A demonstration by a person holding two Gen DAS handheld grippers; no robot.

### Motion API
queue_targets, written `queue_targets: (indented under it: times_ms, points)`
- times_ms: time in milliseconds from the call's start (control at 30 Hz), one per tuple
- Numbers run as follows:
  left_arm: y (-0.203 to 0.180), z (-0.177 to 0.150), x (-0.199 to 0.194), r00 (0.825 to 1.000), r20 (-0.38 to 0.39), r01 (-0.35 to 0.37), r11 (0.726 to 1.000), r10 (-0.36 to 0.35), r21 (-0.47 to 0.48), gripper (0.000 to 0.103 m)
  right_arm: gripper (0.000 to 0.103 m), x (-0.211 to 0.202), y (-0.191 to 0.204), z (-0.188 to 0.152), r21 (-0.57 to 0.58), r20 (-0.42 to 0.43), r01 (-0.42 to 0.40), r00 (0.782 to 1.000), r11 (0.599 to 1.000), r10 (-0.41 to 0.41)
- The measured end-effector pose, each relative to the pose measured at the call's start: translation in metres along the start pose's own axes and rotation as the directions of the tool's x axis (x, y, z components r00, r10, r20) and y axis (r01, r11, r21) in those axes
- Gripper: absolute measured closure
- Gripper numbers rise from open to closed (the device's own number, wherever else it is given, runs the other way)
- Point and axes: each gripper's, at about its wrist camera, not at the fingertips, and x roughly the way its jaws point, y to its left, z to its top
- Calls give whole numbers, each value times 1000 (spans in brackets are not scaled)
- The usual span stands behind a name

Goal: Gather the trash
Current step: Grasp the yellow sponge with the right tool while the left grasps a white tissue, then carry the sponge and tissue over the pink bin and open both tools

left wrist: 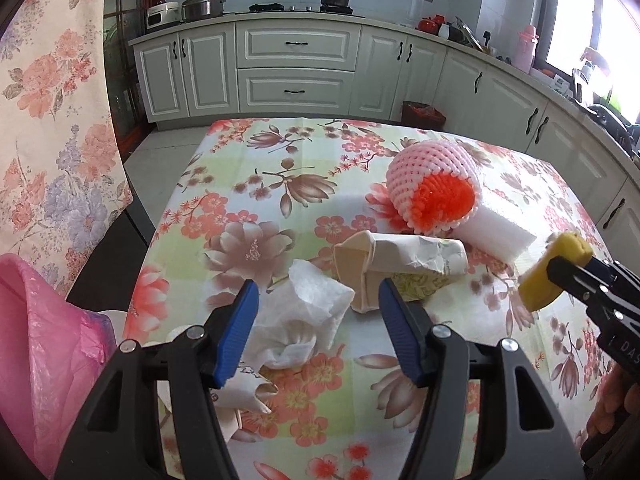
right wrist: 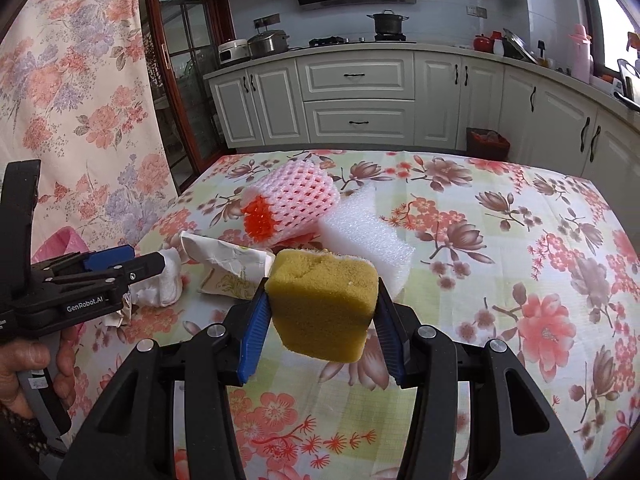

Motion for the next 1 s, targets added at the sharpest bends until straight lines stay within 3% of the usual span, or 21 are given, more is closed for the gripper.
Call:
queue_targets:
  times_ms: [300, 367, 467, 767, 1000]
  points:
    - [-3, -3, 18, 998, -67, -12, 1000, 12, -1, 60, 56, -2, -4, 2, 5, 5, -2, 1000, 1000, 2]
    - [-5, -4, 21, 997, -80, -22, 1000, 23, 14, 76, 56, -3, -5, 2, 4, 6, -3, 1000, 1000, 3]
    - [-5, -4, 20, 997, -80, -5, 1000, 6, 12, 88, 56, -4, -4, 2, 3, 6, -3, 1000, 1000, 3]
    - [0, 1, -18, 998, 4, 66, 997, -66, -39, 90, 56, -8, -3, 2, 1, 11, 0, 1000, 1000, 0]
    - [10, 8, -65, 991, 111, 83, 994, -74, -72, 90, 56, -18, 1, 4, -10, 28, 4, 1000, 1000, -3]
